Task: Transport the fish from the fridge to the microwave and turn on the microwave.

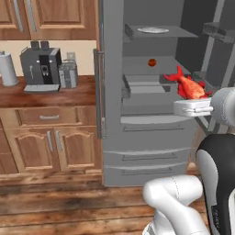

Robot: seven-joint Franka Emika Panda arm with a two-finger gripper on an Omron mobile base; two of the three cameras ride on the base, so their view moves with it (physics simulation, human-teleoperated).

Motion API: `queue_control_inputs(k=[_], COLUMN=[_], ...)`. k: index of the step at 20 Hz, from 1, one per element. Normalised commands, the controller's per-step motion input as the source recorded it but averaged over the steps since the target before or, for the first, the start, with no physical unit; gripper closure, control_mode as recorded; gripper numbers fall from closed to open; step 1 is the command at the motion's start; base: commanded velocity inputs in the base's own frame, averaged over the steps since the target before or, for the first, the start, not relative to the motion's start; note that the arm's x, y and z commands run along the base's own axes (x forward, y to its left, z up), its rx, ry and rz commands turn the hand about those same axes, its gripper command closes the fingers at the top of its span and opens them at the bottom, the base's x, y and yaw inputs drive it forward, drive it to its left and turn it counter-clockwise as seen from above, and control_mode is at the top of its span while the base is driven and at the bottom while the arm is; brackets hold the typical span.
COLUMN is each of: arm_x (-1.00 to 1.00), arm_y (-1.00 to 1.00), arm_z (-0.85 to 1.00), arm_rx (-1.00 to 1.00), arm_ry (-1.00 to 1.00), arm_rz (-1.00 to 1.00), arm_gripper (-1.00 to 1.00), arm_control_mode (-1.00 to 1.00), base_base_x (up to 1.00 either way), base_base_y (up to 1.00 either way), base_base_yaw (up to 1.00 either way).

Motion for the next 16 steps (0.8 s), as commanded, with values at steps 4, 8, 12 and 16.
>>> queue_control_inputs(k=[4,8,12,16], arm_x=[0.00,0.00,0.00,0.00], arm_y=[0.00,0.00,0.00,0.00], arm_z=[0.00,0.00,0.00,0.00], arm_rx=[0.00,0.00,0.00,0.00], arm_ry=[0.00,0.00,0.00,0.00], arm_rz=[0.00,0.00,0.00,0.00], arm_gripper=[1.00,1.00,1.00,1.00], arm_control_mode=[1.00,1.00,1.00,1.00], base_base_x=[0.00,0.00,0.04,0.12], base_base_y=[0.70,0.71,0.72,0.71], base_base_yaw=[0.05,0.02,0.00,0.00])
